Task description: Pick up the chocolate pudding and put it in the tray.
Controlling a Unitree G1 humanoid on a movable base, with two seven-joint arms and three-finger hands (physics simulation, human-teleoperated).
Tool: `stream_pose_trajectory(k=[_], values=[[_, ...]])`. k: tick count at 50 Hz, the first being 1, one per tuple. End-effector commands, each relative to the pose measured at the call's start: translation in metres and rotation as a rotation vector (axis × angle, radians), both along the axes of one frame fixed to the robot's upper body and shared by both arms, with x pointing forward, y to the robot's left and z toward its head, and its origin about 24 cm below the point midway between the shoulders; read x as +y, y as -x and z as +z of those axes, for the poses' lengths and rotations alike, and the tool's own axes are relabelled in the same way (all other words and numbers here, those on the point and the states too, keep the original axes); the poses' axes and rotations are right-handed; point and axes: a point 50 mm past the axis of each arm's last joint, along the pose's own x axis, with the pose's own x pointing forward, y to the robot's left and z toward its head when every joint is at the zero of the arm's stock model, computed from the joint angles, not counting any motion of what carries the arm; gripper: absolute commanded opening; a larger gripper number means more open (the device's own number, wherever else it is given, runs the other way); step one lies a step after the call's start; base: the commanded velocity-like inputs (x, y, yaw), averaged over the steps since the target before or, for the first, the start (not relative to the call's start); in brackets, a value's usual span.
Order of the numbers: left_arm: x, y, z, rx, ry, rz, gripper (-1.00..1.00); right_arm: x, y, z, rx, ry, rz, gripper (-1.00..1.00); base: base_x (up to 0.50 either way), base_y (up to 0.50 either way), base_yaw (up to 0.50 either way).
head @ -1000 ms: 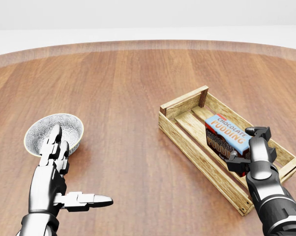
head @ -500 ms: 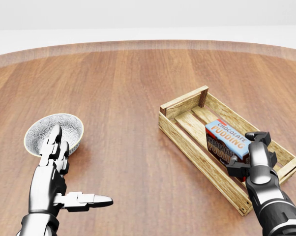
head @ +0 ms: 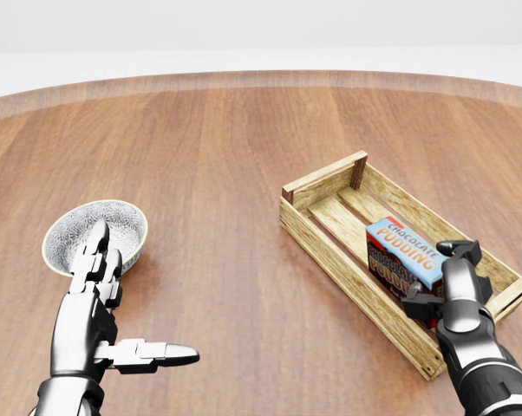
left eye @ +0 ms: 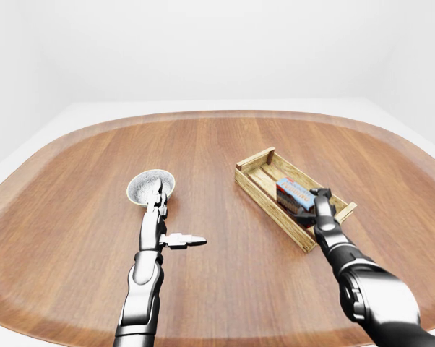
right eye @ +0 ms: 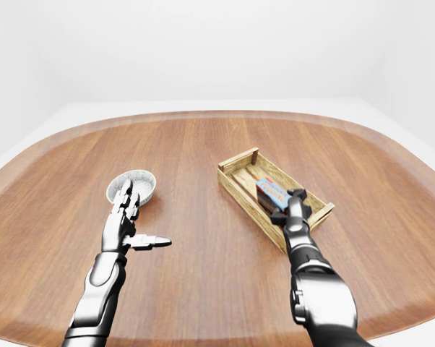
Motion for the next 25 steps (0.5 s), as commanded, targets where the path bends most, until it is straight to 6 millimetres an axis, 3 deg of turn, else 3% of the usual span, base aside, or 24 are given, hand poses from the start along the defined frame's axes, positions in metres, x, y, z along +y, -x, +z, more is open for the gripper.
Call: stream_pose_trajectory(k=[1,18,19,21,23,25], values=[[-0.0007,0.0005,-0.0010,0.007,-0.003,-0.007,1.00,-0.0024,0.0036,-0.0032,0.021,0.051,0.014,-1.00,0.00,0.00,0.00],[-0.0015,0.0008,-0.0021,0.008,-0.002,-0.007,1.00,-0.0040,0.0049,-0.0039,0.025,0.068,0.010,-1.00,0.00,0.00,0.00],[-0.0014,0.0005,-0.0013,0.008,-0.002,-0.007,1.00,-0.0043,0.0049,-0.0036,0.025,0.076,0.011,-0.69,0.00,0.00,0.00],[-0.0011,0.0002,0.0003,0.008,-0.002,-0.007,1.00,-0.0042,0.0050,-0.0037,0.025,0.077,0.010,0.27,0.00,0.00,0.00],[-0.0009,0.0001,0.0005,0.008,-0.002,-0.006,1.00,-0.0043,0.0052,-0.0039,0.026,0.081,0.011,1.00,0.00,0.00,0.00],[-0.0011,0.0004,-0.0003,0.008,-0.001,-0.006,1.00,-0.0047,0.0050,-0.0034,0.025,0.082,0.011,1.00,0.00,0.00,0.00]])
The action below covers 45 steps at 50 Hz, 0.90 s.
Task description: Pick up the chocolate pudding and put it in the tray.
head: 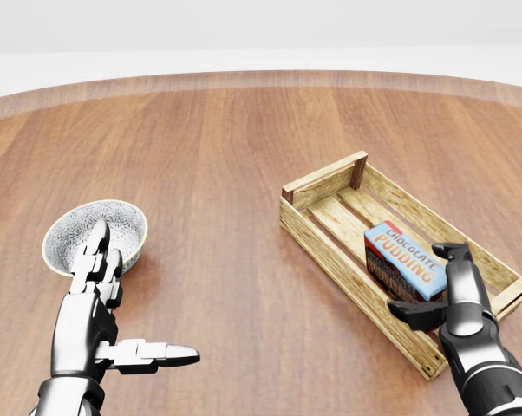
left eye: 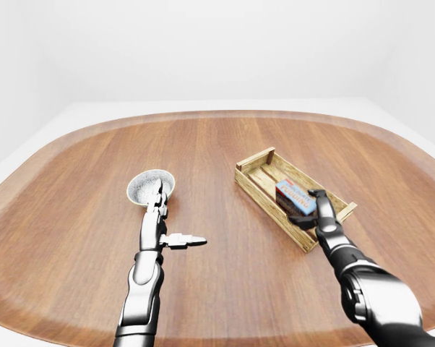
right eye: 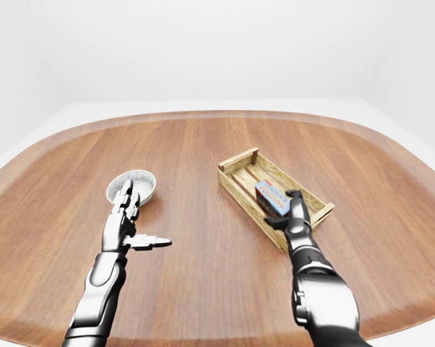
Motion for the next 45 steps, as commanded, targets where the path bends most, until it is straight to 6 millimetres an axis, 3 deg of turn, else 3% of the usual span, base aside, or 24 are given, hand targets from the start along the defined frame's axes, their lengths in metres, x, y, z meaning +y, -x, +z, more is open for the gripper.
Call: stream_pose_trajectory(k=[1,15,28,45], values=[[0.000,0.000,0.001,0.008,-0.001,-0.005,1.00,0.000,0.002,-0.002,0.016,0.028,0.012,1.00,0.00,0.00,0.00],[0.000,0.000,-0.001,0.009,0.000,-0.006,1.00,-0.002,-0.009,0.012,-0.027,0.015,0.026,1.00,0.00,0.00,0.00],[0.000,0.000,-0.001,0.009,0.000,-0.005,1.00,-0.009,-0.030,0.050,-0.150,-0.017,0.056,1.00,0.00,0.00,0.00],[0.000,0.000,-0.001,0.009,0.000,-0.005,1.00,-0.009,-0.040,0.075,-0.242,-0.027,0.082,1.00,0.00,0.00,0.00]])
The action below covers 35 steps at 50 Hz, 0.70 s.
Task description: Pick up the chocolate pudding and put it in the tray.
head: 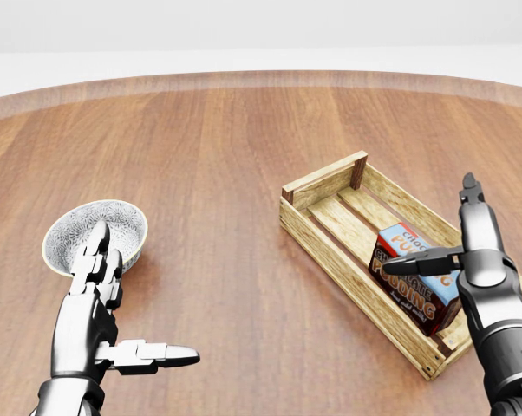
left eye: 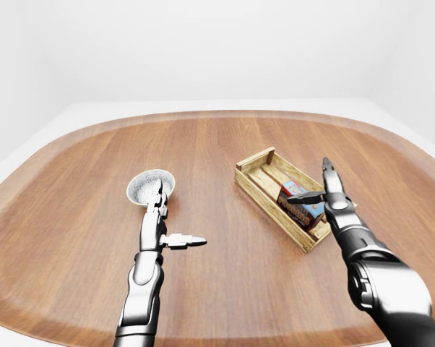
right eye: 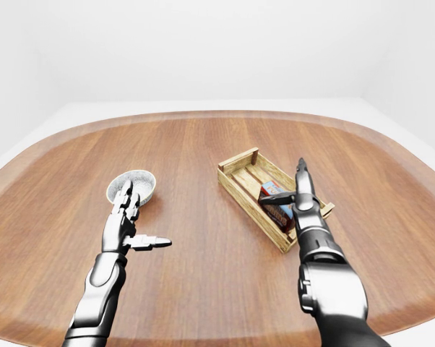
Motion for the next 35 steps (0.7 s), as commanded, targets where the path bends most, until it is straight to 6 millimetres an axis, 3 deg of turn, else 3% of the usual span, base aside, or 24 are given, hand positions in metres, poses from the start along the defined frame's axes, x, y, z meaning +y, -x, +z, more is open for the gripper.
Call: stream_pose_trajectory(k=[1,16,35], values=[[-0.001,0.000,0.000,0.008,-0.002,-0.006,1.00,-0.001,-0.007,0.017,-0.060,-0.008,0.018,1.00,0.00,0.00,0.00],[-0.001,0.000,0.000,0.008,-0.002,-0.006,1.00,-0.004,-0.011,0.031,-0.116,-0.025,0.022,1.00,0.00,0.00,0.00],[-0.001,0.000,0.000,0.008,-0.002,-0.006,1.00,-0.008,-0.017,0.080,-0.335,-0.068,0.041,1.00,0.00,0.00,0.00]])
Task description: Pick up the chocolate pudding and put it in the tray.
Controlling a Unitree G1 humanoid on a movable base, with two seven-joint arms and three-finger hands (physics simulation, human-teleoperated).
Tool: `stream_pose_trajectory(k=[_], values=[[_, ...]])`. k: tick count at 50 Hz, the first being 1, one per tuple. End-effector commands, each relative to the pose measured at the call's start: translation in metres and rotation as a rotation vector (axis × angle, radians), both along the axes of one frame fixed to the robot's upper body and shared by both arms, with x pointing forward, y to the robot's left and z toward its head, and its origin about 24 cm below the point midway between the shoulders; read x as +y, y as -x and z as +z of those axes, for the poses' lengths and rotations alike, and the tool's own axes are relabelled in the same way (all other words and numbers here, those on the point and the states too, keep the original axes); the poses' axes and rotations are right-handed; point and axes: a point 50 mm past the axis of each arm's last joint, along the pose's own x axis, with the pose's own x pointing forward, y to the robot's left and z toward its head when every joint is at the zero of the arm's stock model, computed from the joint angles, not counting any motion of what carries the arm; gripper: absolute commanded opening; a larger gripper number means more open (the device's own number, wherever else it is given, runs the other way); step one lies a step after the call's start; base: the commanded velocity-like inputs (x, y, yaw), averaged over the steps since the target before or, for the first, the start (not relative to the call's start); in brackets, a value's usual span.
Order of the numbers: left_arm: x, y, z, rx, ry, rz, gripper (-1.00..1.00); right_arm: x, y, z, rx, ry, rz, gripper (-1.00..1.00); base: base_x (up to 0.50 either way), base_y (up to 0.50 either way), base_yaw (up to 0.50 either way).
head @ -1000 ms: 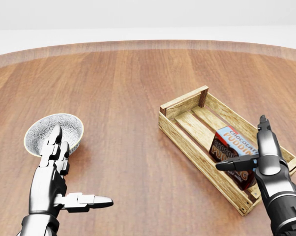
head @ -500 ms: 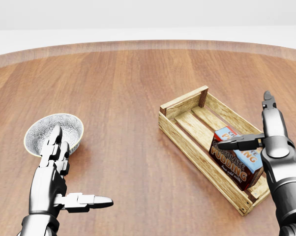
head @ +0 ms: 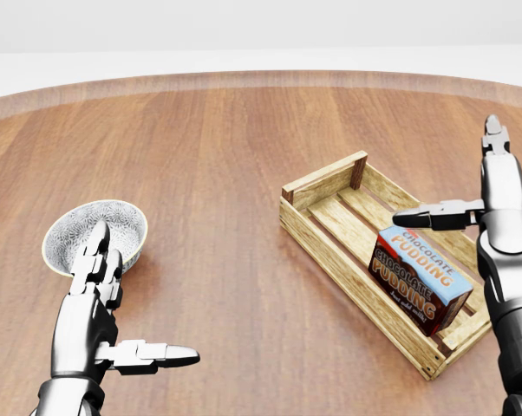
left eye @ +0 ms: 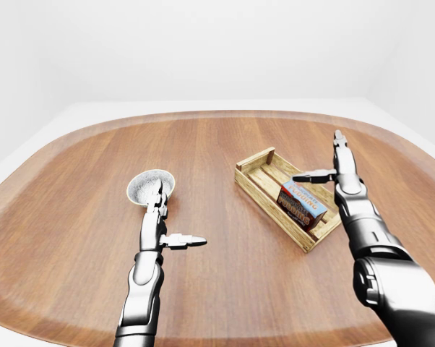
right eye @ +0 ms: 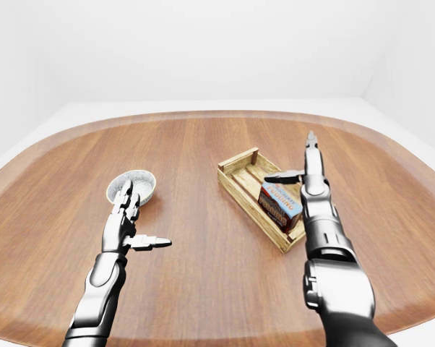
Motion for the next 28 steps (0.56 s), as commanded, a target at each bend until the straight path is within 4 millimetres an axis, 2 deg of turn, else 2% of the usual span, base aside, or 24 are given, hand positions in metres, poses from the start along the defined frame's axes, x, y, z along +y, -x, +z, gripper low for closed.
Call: stream_pose_trajectory(k=[1,14,22,28], values=[[-0.001,0.000,0.000,0.008,-0.002,-0.006,1.00,-0.002,-0.002,0.028,-0.126,-0.019,0.011,1.00,0.00,0.00,0.00],[-0.001,0.000,0.000,0.008,-0.001,-0.006,1.00,0.000,0.006,0.074,-0.344,-0.011,0.051,1.00,0.00,0.00,0.00],[-0.001,0.000,0.000,0.008,-0.002,-0.006,1.00,0.000,0.014,0.091,-0.428,0.004,0.071,1.00,0.00,0.00,0.00],[-0.001,0.000,0.000,0.008,-0.002,-0.006,1.00,0.005,0.028,0.121,-0.567,0.047,0.119,1.00,0.00,0.00,0.00]])
